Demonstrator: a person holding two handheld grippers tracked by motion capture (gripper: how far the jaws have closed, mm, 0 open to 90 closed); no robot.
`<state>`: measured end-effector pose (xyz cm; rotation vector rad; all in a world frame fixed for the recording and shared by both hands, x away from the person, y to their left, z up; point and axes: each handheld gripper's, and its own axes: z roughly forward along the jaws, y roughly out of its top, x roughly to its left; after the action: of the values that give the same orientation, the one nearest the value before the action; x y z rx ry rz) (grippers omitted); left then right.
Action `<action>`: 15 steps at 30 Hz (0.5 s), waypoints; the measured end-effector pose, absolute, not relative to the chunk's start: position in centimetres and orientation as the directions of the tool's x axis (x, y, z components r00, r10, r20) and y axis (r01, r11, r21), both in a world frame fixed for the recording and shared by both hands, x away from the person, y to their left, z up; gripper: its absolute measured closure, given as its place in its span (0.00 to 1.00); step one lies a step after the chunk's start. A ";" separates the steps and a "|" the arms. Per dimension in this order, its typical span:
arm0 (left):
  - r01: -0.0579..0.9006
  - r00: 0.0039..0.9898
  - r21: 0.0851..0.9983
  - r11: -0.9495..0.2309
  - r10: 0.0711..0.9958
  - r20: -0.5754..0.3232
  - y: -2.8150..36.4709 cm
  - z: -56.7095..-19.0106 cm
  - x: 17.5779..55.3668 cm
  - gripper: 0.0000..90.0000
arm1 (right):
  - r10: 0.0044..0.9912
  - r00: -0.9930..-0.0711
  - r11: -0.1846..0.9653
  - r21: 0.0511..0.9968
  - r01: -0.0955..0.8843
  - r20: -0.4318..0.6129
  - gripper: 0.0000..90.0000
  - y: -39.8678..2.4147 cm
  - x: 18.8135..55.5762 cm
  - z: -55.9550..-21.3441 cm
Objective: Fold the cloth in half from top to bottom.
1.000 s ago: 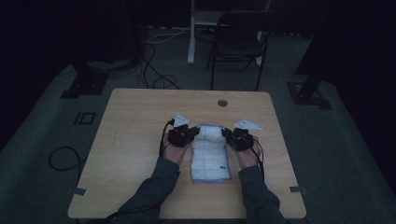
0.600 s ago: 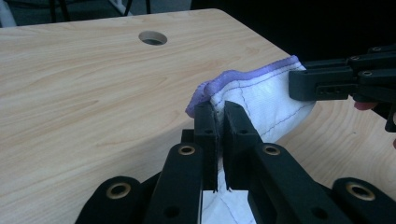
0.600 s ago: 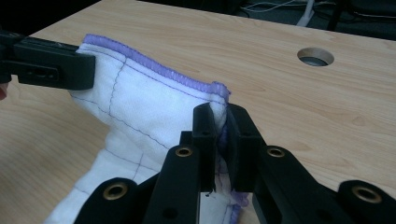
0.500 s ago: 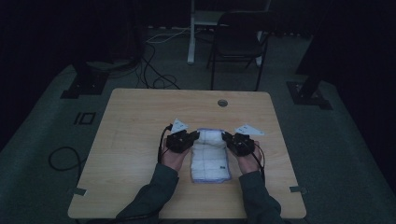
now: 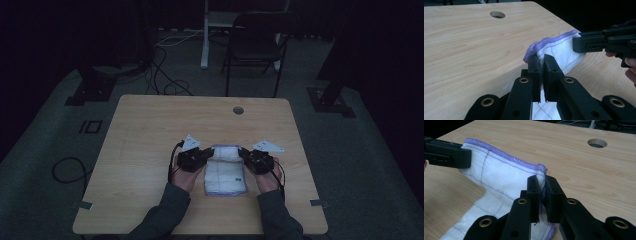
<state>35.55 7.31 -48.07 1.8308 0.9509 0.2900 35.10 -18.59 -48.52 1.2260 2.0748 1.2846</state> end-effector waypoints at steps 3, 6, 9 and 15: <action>0.480 0.660 0.860 -0.175 0.717 -0.223 7.5 -48.2 35.2 0.96 | 0.840 -0.534 0.191 0.865 0.465 0.102 0.93 -18.6 34.8 -48.6; 0.479 0.661 0.860 -0.176 0.716 -0.222 7.6 -48.3 35.0 0.96 | 0.839 -0.534 0.185 0.867 0.463 0.107 0.93 -18.5 34.6 -48.6; 0.481 0.660 0.859 -0.176 0.717 -0.223 7.7 -48.4 34.8 0.96 | 0.836 -0.537 0.184 0.867 0.463 0.110 0.93 -18.5 34.3 -48.7; 0.486 0.658 0.857 -0.171 0.717 -0.230 7.9 -48.7 34.4 0.96 | 0.832 -0.543 0.185 0.866 0.465 0.114 0.93 -18.4 33.9 -48.9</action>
<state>34.41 7.93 -48.73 1.8249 0.9590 0.2751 33.88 -18.37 -48.93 1.2199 2.0838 1.3075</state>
